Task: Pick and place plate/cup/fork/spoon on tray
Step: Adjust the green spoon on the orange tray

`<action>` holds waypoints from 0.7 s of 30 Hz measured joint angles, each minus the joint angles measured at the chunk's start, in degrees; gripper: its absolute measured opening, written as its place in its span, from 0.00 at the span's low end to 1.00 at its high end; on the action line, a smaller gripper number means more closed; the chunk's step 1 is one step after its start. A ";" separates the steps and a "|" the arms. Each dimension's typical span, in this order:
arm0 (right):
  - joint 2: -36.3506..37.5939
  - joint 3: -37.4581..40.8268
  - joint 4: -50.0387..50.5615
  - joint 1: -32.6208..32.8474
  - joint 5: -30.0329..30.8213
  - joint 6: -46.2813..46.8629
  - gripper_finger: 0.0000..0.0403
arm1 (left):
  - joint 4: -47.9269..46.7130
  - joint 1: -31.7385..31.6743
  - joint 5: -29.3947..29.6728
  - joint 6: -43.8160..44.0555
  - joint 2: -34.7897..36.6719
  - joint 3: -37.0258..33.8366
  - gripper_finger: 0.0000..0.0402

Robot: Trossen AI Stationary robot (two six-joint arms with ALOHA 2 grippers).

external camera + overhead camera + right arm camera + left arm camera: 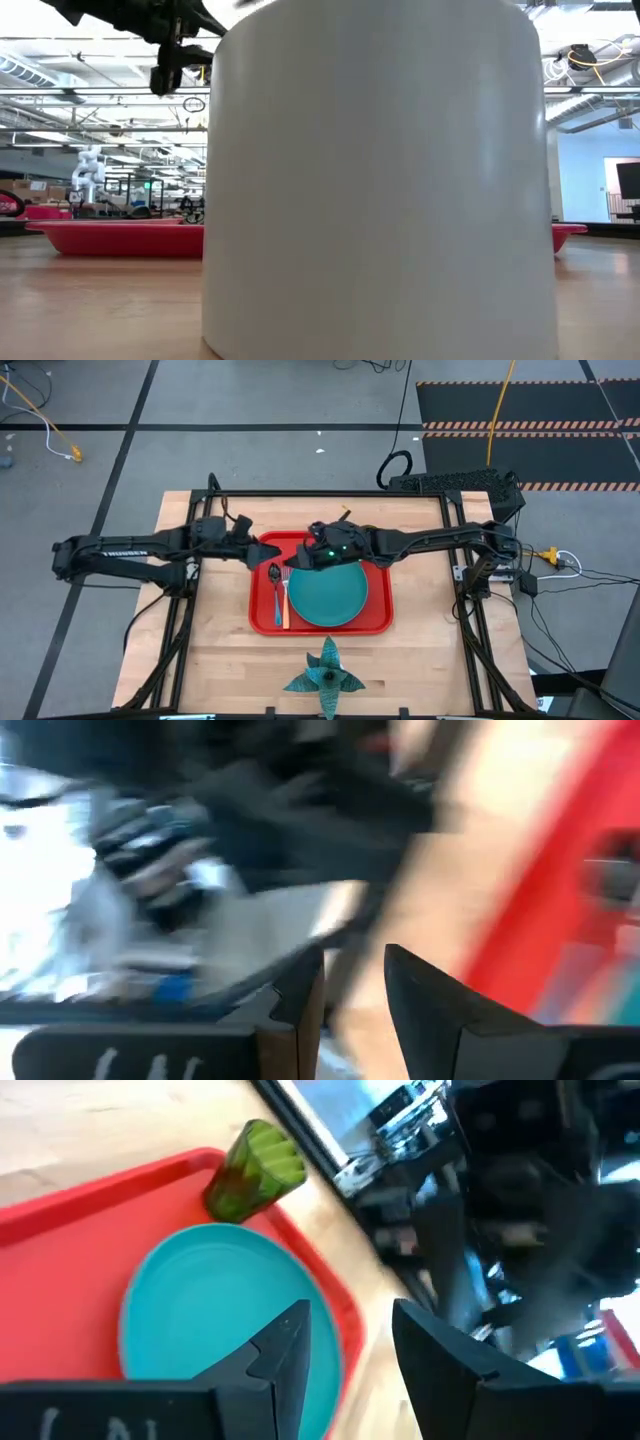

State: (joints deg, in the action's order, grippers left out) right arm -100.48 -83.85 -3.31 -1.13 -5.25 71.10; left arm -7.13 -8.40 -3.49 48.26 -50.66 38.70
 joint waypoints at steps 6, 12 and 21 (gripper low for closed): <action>3.08 0.02 26.77 0.61 12.42 2.88 0.25 | -7.90 -0.03 -4.27 -8.89 2.78 0.12 0.36; 5.59 0.07 37.06 1.39 18.38 4.51 0.25 | -24.57 0.63 -0.62 -20.85 1.12 5.88 0.36; 6.37 0.07 40.07 1.18 15.18 -7.96 0.25 | -33.36 -0.02 9.40 -24.05 -1.91 12.33 0.36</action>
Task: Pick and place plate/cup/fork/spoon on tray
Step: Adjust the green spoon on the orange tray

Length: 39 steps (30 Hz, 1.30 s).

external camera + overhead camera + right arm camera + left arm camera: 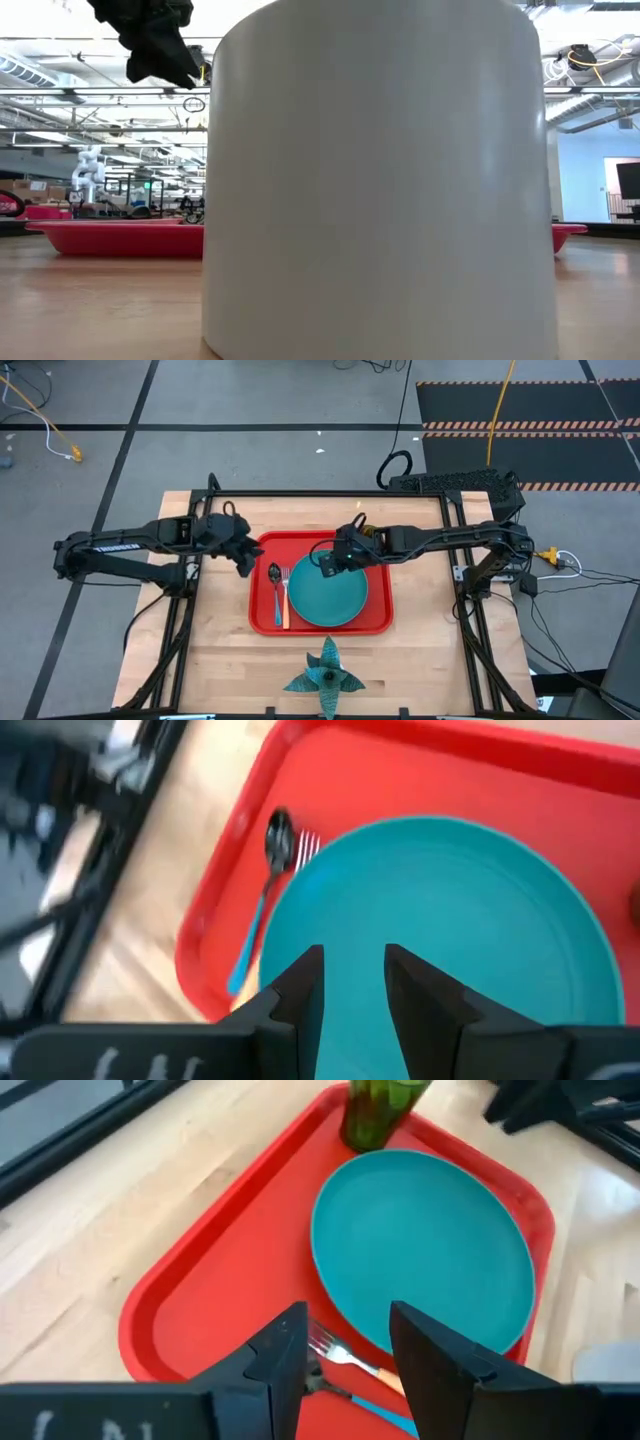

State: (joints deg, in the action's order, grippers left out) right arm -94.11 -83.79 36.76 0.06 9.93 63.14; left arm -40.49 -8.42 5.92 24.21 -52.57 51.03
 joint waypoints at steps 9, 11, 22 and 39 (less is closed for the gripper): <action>1.73 0.00 3.49 -0.35 -4.18 -12.84 0.25 | 0.68 -0.28 2.68 8.96 -6.20 0.20 0.36; 2.57 0.00 3.42 -0.59 -4.20 -15.67 0.25 | 0.62 -0.74 -0.94 8.23 -8.52 0.20 0.36; 5.03 -0.02 3.09 -0.88 -4.54 -23.06 0.25 | -0.69 -7.34 -21.25 1.53 -19.01 0.20 0.36; 5.11 -0.02 -4.27 -1.27 -3.71 -17.64 0.25 | -23.81 -23.38 -28.59 -30.16 -29.40 12.32 0.36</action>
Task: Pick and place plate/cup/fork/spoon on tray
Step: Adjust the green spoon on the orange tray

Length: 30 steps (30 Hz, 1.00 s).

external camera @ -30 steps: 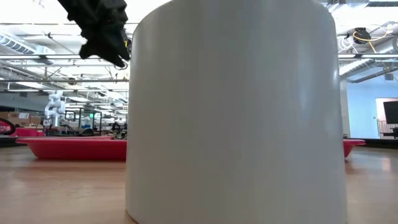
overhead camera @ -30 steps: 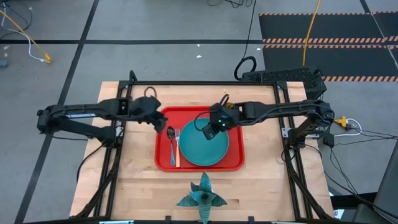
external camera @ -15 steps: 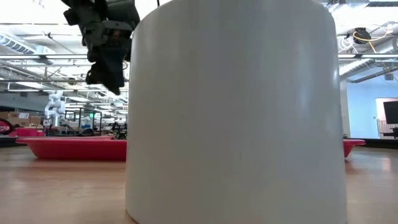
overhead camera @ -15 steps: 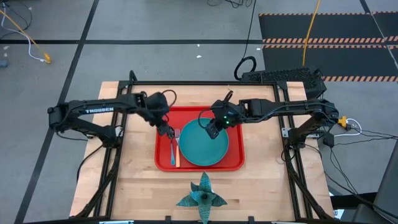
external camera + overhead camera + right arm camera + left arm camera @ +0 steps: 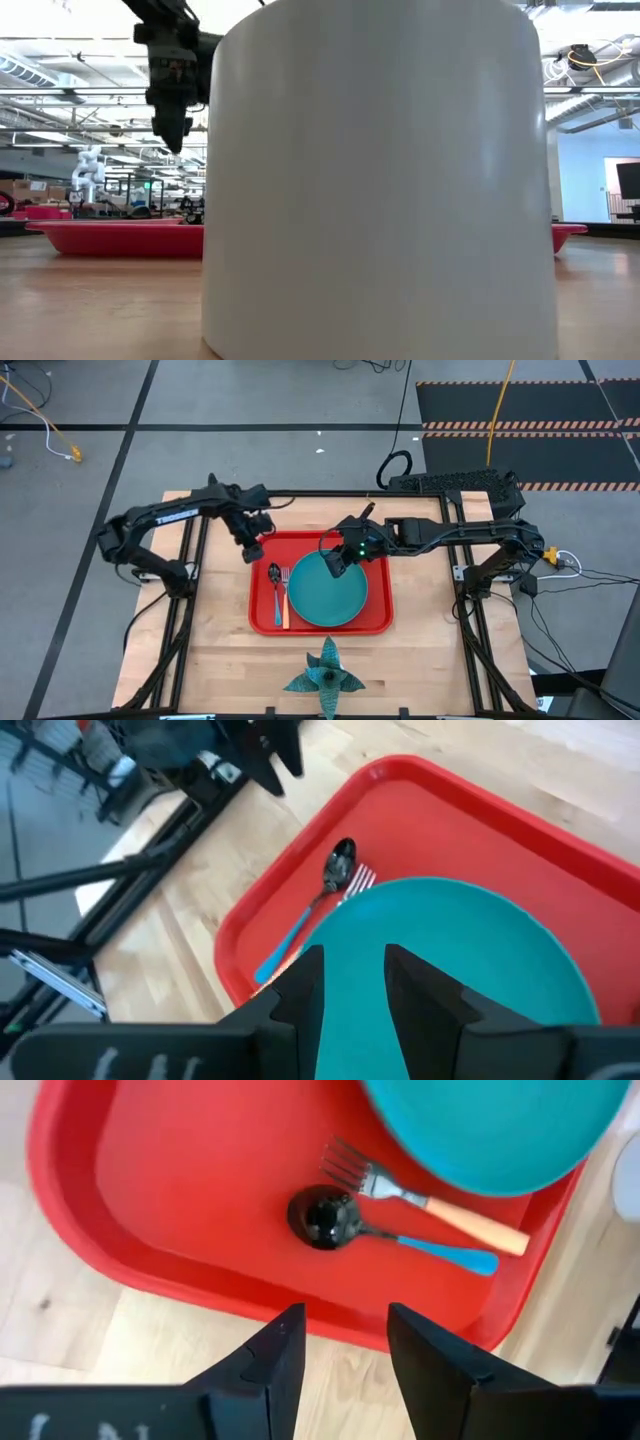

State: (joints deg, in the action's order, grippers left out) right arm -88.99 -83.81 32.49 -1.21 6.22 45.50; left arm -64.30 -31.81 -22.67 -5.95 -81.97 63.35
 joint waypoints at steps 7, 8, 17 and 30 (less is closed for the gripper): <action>0.00 0.00 -0.74 0.02 0.07 2.67 0.25 | 2.42 -0.79 -1.26 -5.33 -6.35 0.29 0.36; 0.00 0.00 -0.71 0.02 0.09 3.04 0.25 | 3.00 -0.79 -1.27 -5.84 -6.74 0.29 0.36; 0.00 0.00 -0.52 0.04 -0.22 5.00 0.25 | 10.08 0.06 -1.33 -9.32 -7.70 0.29 0.36; -0.02 0.00 0.33 0.17 -0.31 7.41 0.25 | 10.21 0.82 -1.49 -10.52 -12.46 0.29 0.36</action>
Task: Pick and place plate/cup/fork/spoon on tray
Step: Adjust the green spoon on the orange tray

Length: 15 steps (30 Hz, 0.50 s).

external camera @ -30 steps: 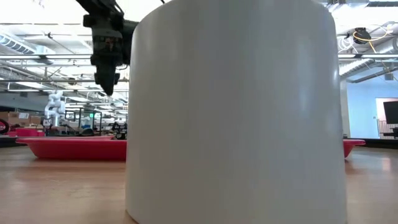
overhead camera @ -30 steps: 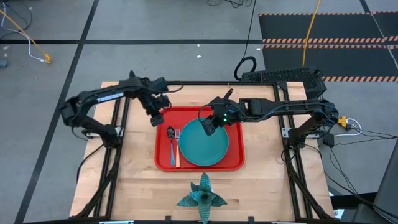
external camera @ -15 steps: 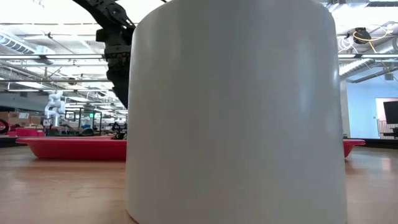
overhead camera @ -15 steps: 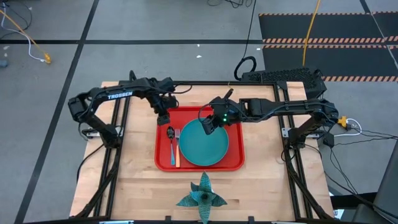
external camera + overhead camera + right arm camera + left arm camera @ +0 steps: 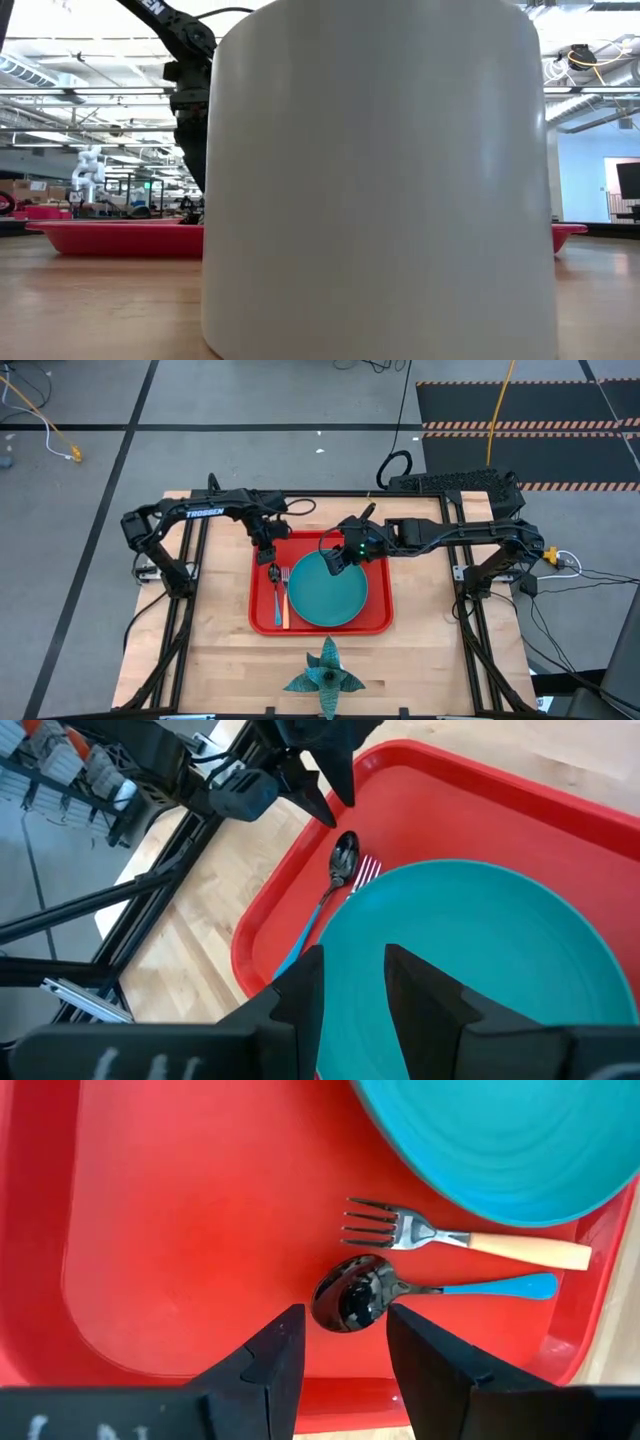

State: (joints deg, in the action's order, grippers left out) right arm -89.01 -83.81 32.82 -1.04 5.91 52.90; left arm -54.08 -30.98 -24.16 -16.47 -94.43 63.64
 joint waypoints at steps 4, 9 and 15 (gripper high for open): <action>0.00 0.00 0.38 0.00 0.00 0.02 0.25 | 0.04 0.13 0.02 -1.01 0.00 0.00 0.36; 0.00 0.00 0.58 0.27 -0.26 1.05 0.25 | 1.39 0.22 0.04 -1.90 0.00 0.00 0.36; 0.00 0.00 2.21 1.11 -0.48 1.01 0.25 | 0.90 0.22 0.11 -3.23 0.00 0.00 0.36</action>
State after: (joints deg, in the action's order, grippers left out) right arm -89.01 -83.81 35.03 0.08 5.43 53.91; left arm -53.18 -30.76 -24.05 -19.70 -94.43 63.64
